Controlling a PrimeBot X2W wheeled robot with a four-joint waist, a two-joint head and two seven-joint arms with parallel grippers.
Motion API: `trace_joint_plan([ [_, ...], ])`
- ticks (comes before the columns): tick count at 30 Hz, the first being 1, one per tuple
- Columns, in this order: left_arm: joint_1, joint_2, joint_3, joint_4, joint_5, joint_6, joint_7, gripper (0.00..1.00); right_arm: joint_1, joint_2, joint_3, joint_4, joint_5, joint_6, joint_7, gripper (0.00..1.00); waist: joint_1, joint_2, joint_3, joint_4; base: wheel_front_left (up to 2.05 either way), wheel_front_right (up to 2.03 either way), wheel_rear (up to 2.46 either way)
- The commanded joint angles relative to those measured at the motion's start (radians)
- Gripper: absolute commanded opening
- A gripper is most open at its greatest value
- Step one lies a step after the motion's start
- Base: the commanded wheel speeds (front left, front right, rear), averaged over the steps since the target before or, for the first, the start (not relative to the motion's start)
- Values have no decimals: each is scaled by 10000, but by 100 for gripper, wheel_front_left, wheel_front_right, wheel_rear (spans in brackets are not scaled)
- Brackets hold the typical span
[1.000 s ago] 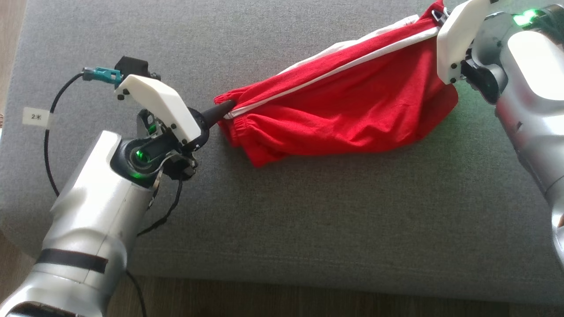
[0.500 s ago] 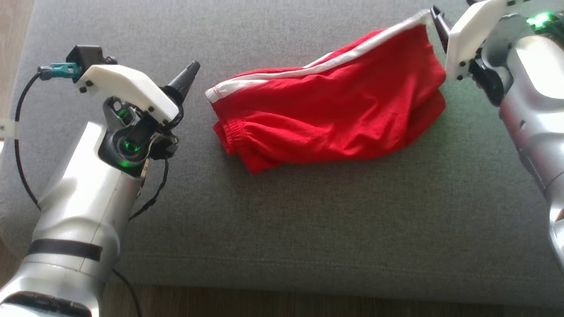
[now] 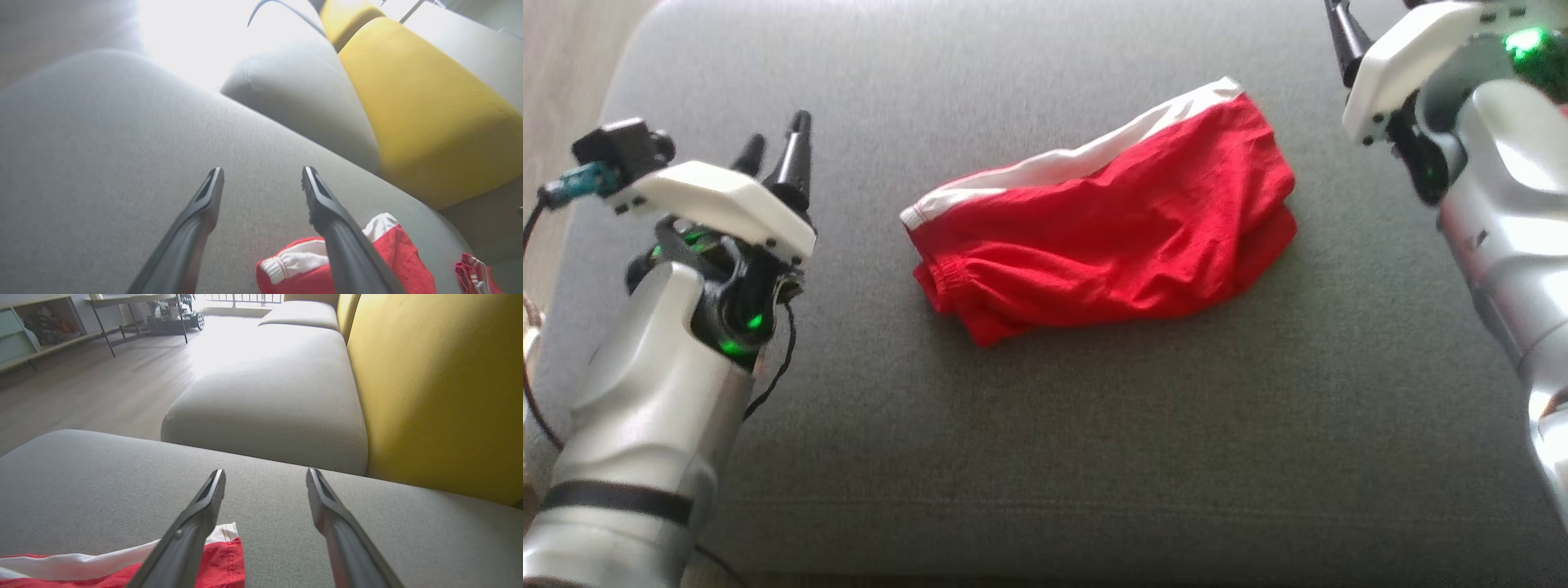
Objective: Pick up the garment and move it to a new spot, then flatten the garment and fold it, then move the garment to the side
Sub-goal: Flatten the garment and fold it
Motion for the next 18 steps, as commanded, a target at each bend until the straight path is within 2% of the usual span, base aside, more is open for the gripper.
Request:
trace_joint_plan([
  [1, -143, 574, 198, -550, 445, 27, -700, 100, 274, -14, -42, -334, 56, -4, -383, 100, 0, 0, -406, -77, 0, 0, 0],
  [2, -143, 574, 198, -550, 445, 27, -700, 100, 274, -14, -42, -334, 56, -4, -383, 100, 0, 0, -406, -77, 0, 0, 0],
  [5, 340, 729, 103, -1109, 1050, 256, -1669, 100, 646, -220, -189, -551, 81, -4, -781, 100, 0, 0, -787, -123, 0, 0, 0],
  [10, 1493, 850, 352, -2505, 2098, 1009, -2180, 100, 1398, -597, -476, -1164, -441, -4, -1078, 100, 0, 0, -1251, -241, 0, 0, 0],
  [14, 2753, 628, 1132, -4212, 3316, 1633, -2206, 100, 2483, -957, -1708, -2730, -1288, -4, -1095, 100, 0, 0, -1430, -372, 0, 0, 0],
  [18, 4081, 198, 1764, -5637, 4697, 1888, -2209, 100, 4467, -831, -3621, -4677, -2530, -4, -1097, 100, 0, 0, -1482, -466, 0, 0, 0],
])
